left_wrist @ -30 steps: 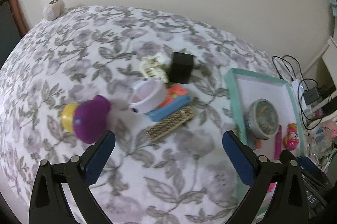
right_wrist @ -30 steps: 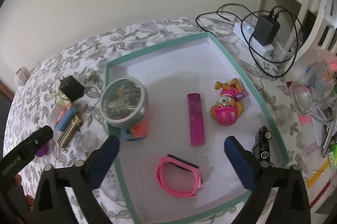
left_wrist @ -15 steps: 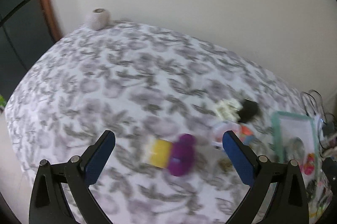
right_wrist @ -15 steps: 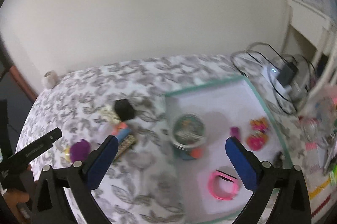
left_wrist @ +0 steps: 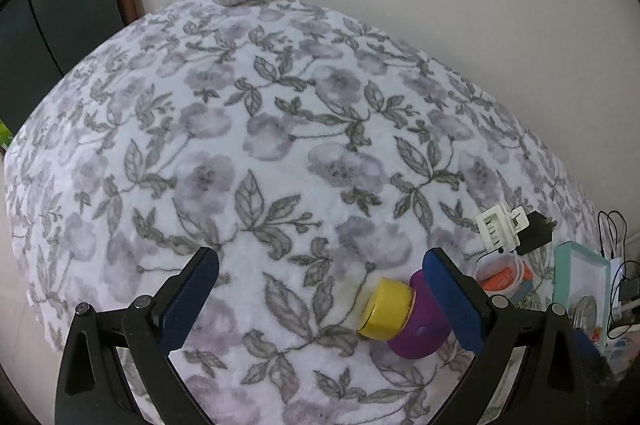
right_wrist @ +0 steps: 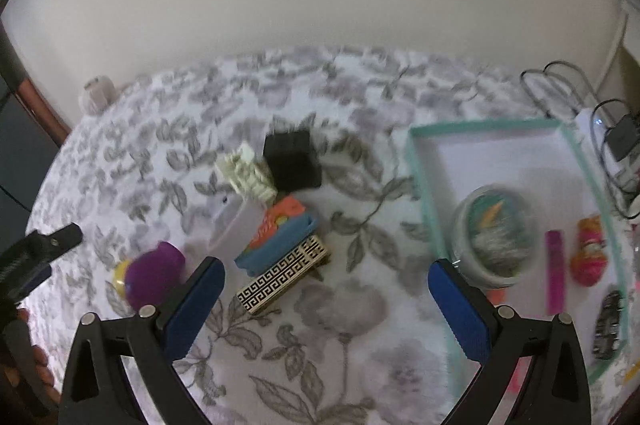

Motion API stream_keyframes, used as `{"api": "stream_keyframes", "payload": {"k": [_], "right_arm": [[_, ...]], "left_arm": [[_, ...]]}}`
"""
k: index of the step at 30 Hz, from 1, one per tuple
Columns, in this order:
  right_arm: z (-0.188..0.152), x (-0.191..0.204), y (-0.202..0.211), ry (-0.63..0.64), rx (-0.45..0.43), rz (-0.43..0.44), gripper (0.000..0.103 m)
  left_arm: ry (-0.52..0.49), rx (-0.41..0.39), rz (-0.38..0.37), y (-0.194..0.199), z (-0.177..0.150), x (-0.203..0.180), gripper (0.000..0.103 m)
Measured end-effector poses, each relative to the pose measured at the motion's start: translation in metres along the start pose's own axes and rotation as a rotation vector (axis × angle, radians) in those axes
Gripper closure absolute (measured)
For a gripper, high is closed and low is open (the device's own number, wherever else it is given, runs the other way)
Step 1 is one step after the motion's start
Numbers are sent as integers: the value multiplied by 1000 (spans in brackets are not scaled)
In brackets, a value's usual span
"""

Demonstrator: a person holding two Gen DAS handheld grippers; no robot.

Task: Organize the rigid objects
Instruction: 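Move left tool to the yellow-purple toy while right tool approaches the gold patterned bar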

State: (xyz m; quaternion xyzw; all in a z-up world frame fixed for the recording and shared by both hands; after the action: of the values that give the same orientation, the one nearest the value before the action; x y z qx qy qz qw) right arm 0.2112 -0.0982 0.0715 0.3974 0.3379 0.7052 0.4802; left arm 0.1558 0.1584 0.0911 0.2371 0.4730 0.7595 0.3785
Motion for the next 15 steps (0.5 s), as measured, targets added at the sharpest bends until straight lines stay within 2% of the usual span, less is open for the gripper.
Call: {"api": "stream_keyframes", "payload": {"k": [5,10,15], "right_arm": [[-8,3,-36,5,56,-12,0],[-10,7,-53,3,62,-12,0],[-11,13,-62,33,62,-25,0]], "left_arm": [[-22,15,-7,-10,-1,-10,1],[-33,30,-16,-17,-2,-17,1],[-15,73,-77,-26,-6,-23,1]]}}
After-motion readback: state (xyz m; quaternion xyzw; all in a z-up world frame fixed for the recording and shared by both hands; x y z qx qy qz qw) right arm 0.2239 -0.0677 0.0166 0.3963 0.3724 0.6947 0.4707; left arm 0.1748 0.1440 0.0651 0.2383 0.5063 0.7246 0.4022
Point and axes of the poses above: each gripper's, at about its wrist camera, not at the fingertips, and y roughly against the way its jaws point, x to its left, z to its top, the point moved 1 cm from there along -y, roughly the way its jaws point, and after that the axes turned 8 degrees about z, right-handed, at the moved point
